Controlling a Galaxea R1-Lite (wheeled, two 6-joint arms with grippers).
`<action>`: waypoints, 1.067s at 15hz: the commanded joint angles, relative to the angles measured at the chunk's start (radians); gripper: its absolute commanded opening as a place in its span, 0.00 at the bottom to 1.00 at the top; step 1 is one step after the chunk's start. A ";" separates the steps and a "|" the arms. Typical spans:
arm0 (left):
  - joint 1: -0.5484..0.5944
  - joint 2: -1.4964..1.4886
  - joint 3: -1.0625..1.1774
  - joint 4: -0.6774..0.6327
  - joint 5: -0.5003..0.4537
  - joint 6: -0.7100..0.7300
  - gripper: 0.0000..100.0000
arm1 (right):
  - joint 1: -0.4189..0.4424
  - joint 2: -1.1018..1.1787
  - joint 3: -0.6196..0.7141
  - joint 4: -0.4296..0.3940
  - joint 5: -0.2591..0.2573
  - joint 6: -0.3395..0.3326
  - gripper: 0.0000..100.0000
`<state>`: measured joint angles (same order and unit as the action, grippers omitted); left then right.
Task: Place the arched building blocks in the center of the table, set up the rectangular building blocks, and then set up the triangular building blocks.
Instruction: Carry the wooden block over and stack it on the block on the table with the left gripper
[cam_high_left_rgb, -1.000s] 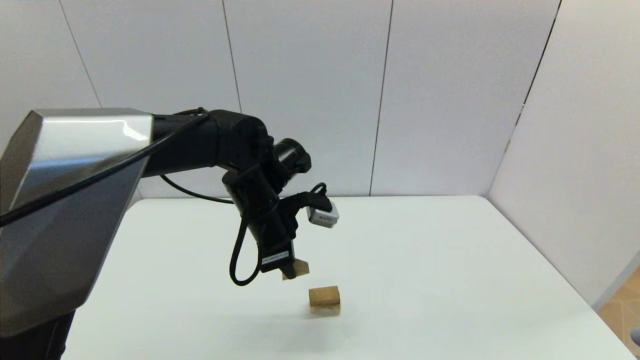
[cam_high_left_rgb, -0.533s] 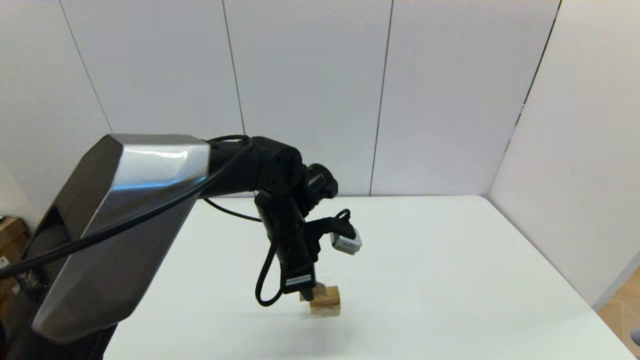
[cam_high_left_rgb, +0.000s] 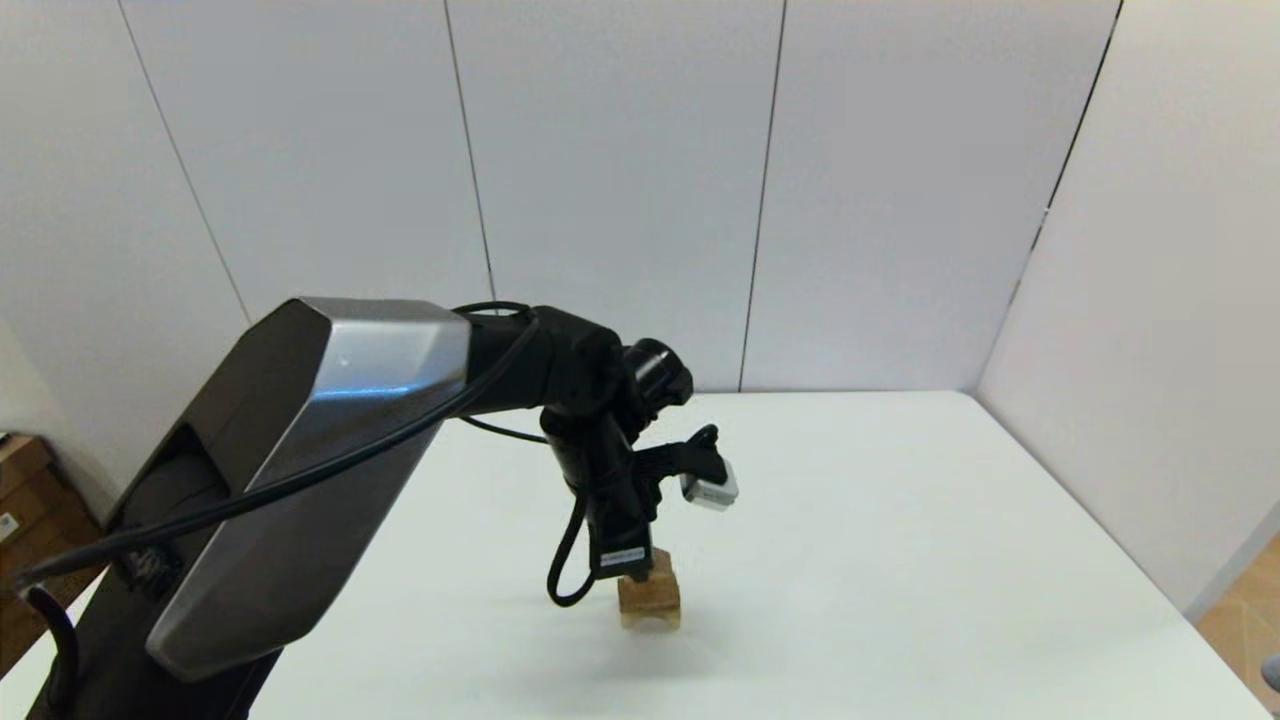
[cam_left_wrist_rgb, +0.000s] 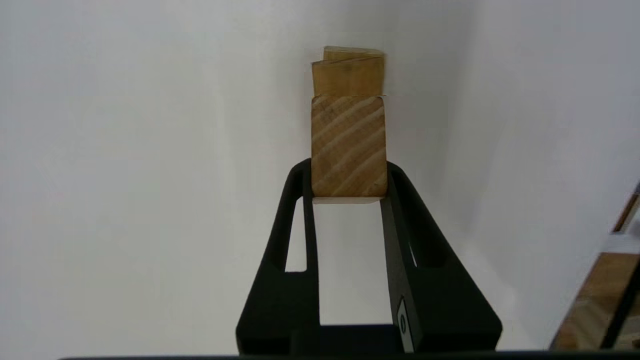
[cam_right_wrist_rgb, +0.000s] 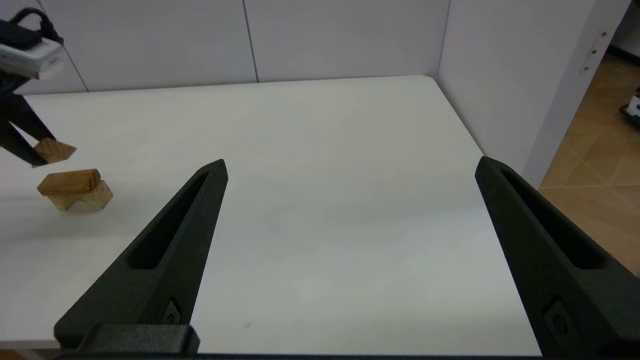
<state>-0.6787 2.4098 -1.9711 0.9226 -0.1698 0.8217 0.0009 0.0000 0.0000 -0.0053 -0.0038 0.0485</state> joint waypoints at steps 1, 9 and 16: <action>-0.002 0.019 0.000 0.007 0.001 0.017 0.00 | -0.001 0.000 0.000 -0.001 -0.001 0.001 1.00; -0.008 0.029 0.000 0.016 0.004 0.014 0.00 | 0.001 0.000 0.000 -0.001 -0.001 0.001 1.00; -0.008 0.031 0.000 0.016 0.038 0.014 0.00 | 0.001 0.000 0.000 -0.001 -0.001 0.001 1.00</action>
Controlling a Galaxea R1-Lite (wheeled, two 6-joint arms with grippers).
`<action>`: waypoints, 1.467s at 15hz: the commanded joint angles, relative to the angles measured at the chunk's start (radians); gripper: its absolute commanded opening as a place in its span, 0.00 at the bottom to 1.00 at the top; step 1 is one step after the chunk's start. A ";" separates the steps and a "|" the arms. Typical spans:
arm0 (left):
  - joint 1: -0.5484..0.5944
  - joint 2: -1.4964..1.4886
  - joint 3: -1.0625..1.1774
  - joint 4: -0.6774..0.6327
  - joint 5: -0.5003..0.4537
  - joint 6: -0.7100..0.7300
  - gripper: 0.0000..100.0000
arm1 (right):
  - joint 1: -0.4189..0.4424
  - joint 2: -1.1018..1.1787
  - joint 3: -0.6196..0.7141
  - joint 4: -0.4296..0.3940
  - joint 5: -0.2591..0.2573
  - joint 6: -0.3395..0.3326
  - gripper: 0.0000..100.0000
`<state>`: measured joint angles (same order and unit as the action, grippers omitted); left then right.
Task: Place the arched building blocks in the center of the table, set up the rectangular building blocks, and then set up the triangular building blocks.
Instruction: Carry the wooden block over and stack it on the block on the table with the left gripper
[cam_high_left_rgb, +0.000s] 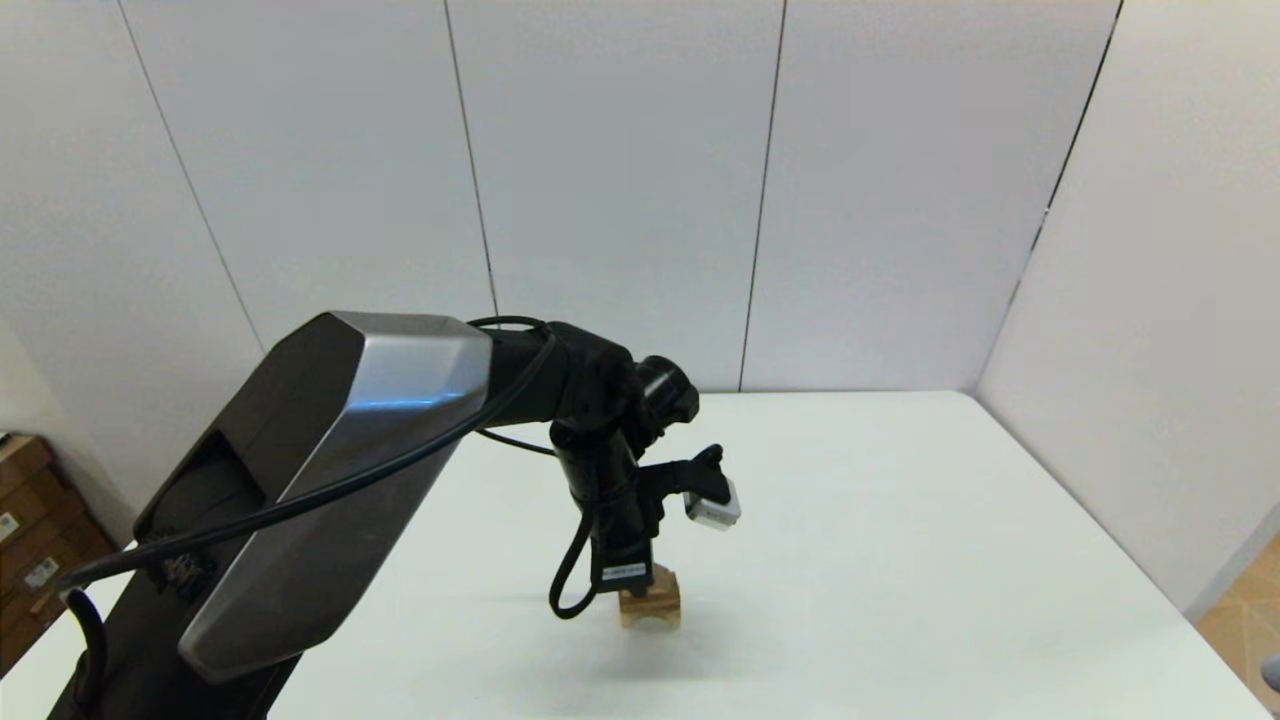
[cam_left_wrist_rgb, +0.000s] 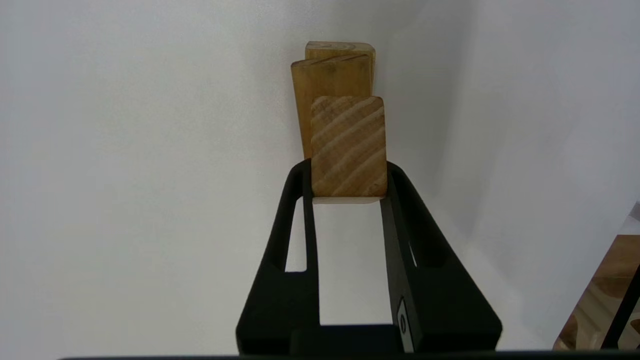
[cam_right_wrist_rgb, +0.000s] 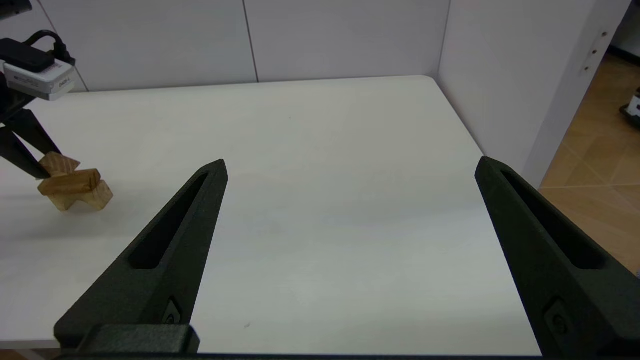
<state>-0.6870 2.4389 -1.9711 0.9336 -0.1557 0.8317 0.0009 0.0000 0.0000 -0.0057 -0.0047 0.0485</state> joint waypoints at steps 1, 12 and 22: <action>0.000 0.003 0.000 0.005 0.031 0.004 0.00 | 0.001 0.000 0.000 0.000 0.000 0.001 1.00; -0.032 0.009 0.000 0.004 0.030 -0.014 0.00 | 0.001 0.000 0.000 0.000 0.000 0.001 1.00; -0.029 0.008 -0.002 -0.001 0.035 -0.022 0.00 | 0.001 0.000 0.000 0.000 0.000 0.001 1.00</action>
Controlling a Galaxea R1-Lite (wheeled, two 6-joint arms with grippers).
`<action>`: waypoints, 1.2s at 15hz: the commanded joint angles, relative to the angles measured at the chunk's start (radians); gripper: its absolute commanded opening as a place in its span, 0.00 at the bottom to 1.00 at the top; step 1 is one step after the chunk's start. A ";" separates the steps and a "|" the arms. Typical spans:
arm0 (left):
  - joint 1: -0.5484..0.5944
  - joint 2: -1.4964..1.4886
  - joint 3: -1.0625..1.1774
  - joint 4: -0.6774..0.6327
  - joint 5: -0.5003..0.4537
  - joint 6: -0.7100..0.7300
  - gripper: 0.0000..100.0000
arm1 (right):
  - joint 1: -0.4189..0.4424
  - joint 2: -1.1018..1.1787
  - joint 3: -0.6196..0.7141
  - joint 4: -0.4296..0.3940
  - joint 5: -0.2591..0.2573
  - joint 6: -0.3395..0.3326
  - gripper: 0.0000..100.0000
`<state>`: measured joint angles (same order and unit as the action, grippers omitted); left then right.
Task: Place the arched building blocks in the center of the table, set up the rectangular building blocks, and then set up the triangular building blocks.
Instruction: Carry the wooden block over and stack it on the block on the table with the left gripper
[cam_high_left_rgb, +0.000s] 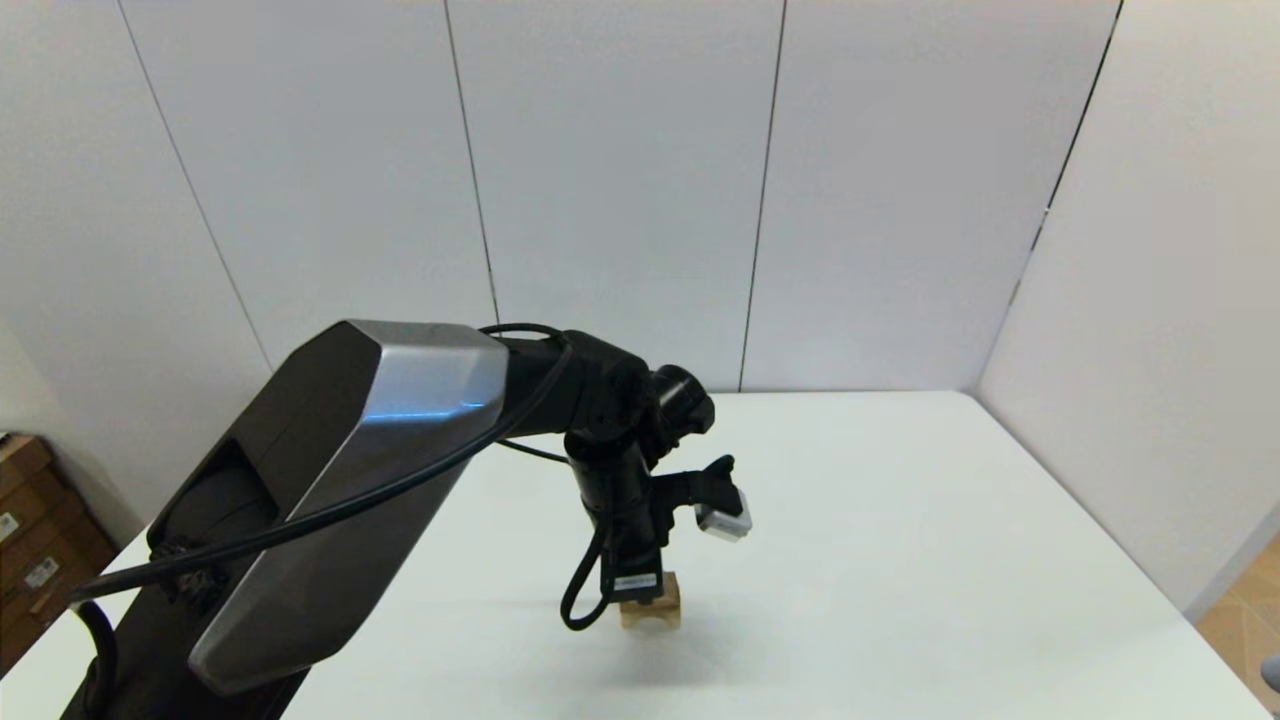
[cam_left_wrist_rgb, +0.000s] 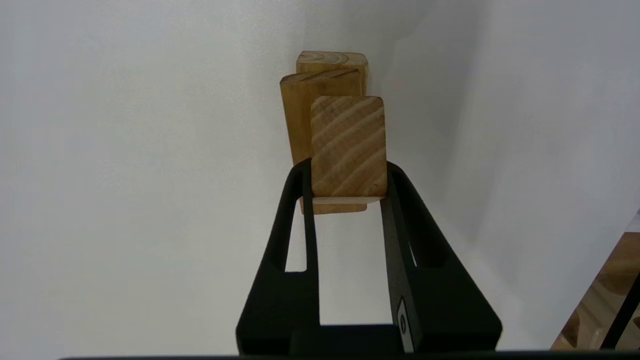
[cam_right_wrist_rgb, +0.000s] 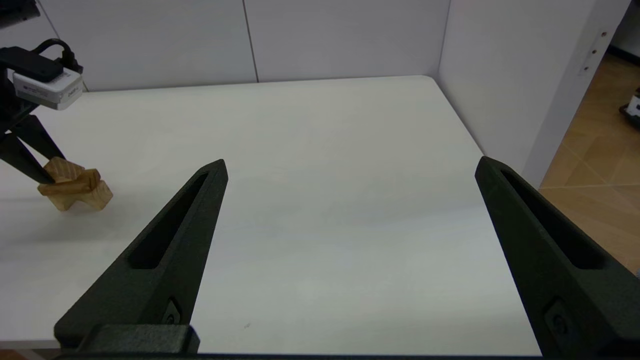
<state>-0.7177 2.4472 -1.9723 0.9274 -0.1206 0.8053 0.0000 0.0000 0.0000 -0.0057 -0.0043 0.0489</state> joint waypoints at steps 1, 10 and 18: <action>0.001 -0.001 0.000 0.005 -0.001 0.005 0.00 | 0.002 0.000 0.000 0.000 0.000 0.000 1.00; 0.003 0.001 0.000 0.005 0.036 -0.003 0.00 | 0.002 0.000 0.000 0.000 0.000 0.000 1.00; 0.003 0.010 -0.005 0.004 0.035 -0.006 0.00 | 0.000 0.000 0.000 0.000 0.000 0.000 1.00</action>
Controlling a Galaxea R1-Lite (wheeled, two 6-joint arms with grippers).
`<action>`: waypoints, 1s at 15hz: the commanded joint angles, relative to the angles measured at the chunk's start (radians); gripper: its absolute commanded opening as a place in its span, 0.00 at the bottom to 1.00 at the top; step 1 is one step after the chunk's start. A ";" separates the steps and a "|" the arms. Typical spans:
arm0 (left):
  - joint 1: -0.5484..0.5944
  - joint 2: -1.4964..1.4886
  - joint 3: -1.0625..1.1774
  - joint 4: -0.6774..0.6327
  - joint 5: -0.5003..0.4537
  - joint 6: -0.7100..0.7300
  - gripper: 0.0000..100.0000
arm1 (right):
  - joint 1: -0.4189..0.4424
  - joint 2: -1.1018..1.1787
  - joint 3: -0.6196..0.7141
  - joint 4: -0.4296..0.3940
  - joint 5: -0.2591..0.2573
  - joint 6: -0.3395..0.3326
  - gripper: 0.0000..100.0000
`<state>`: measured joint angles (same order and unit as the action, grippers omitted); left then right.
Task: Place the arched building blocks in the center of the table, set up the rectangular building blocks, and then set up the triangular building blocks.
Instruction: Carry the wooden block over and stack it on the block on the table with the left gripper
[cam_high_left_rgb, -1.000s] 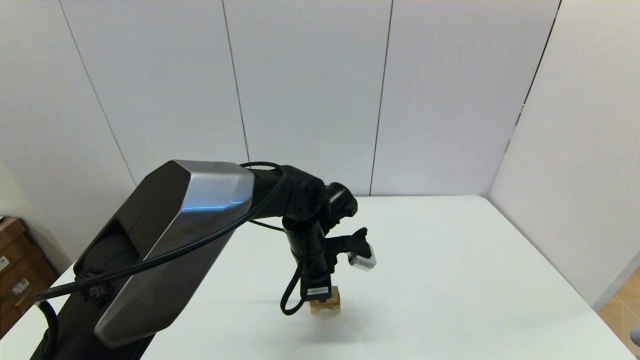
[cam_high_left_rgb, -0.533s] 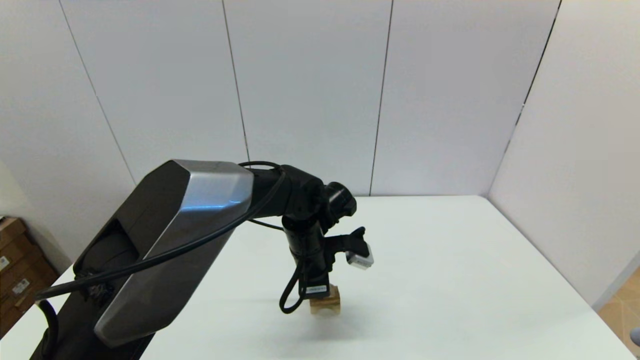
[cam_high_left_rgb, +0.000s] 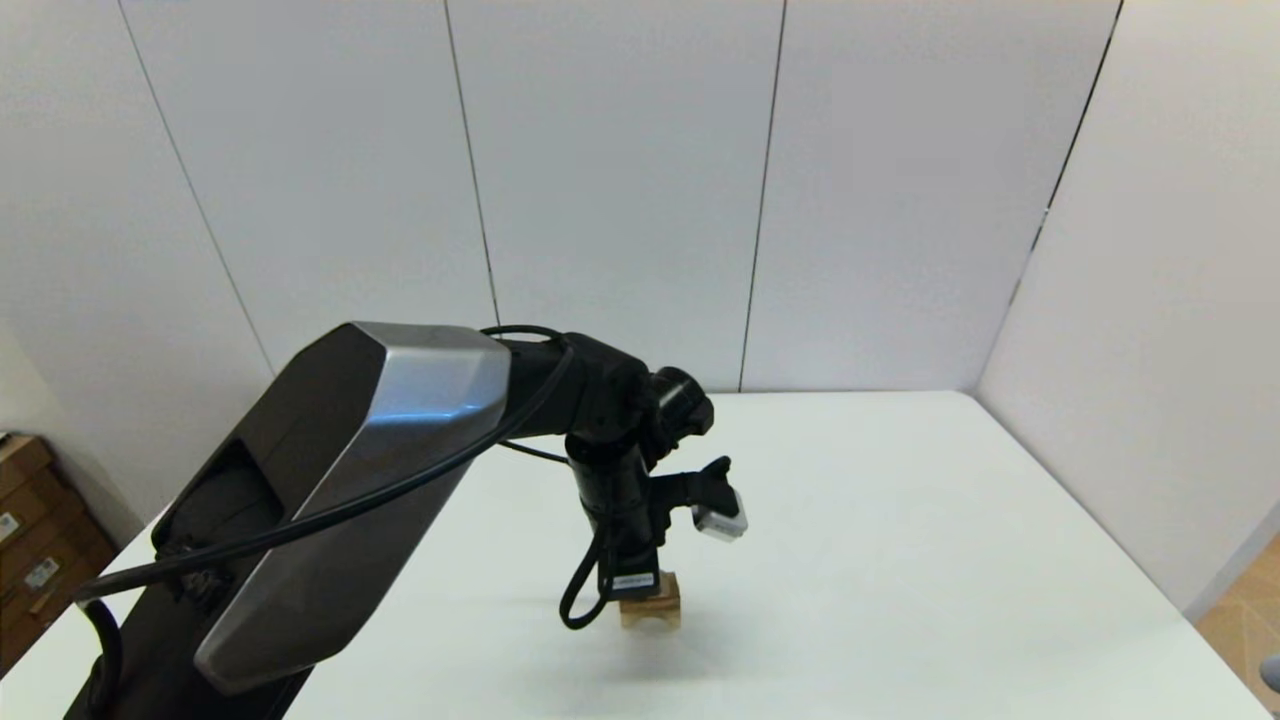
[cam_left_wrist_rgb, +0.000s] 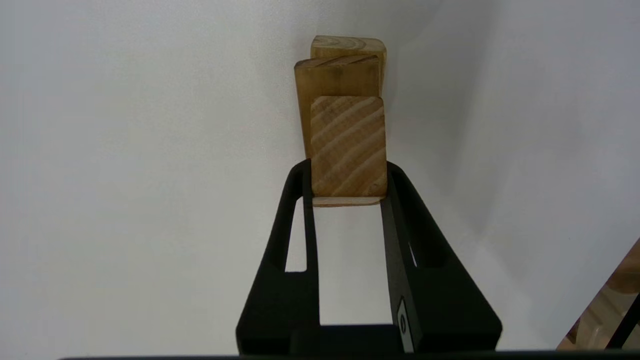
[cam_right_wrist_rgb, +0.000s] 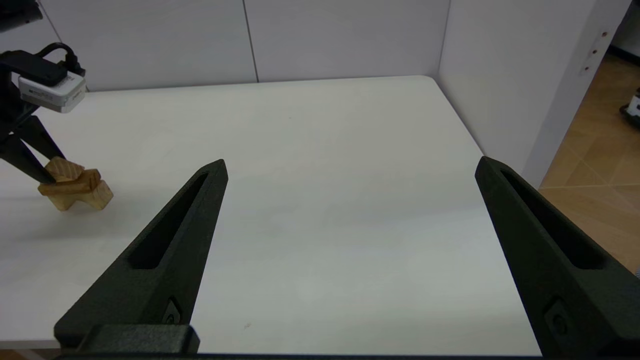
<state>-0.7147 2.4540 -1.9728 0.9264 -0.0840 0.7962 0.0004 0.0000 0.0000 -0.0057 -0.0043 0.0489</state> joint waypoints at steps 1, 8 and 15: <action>0.000 0.003 -0.005 0.003 -0.002 0.003 0.00 | 0.001 0.000 0.000 0.000 0.000 0.000 1.00; 0.000 0.005 -0.006 0.003 -0.002 0.005 0.00 | 0.001 0.000 0.000 0.000 0.000 0.000 1.00; 0.000 0.005 -0.006 -0.008 -0.002 0.005 1.00 | 0.001 0.000 0.000 0.000 0.000 0.000 1.00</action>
<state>-0.7149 2.4587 -1.9787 0.9136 -0.0855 0.7966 0.0009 0.0000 0.0000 -0.0057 -0.0047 0.0489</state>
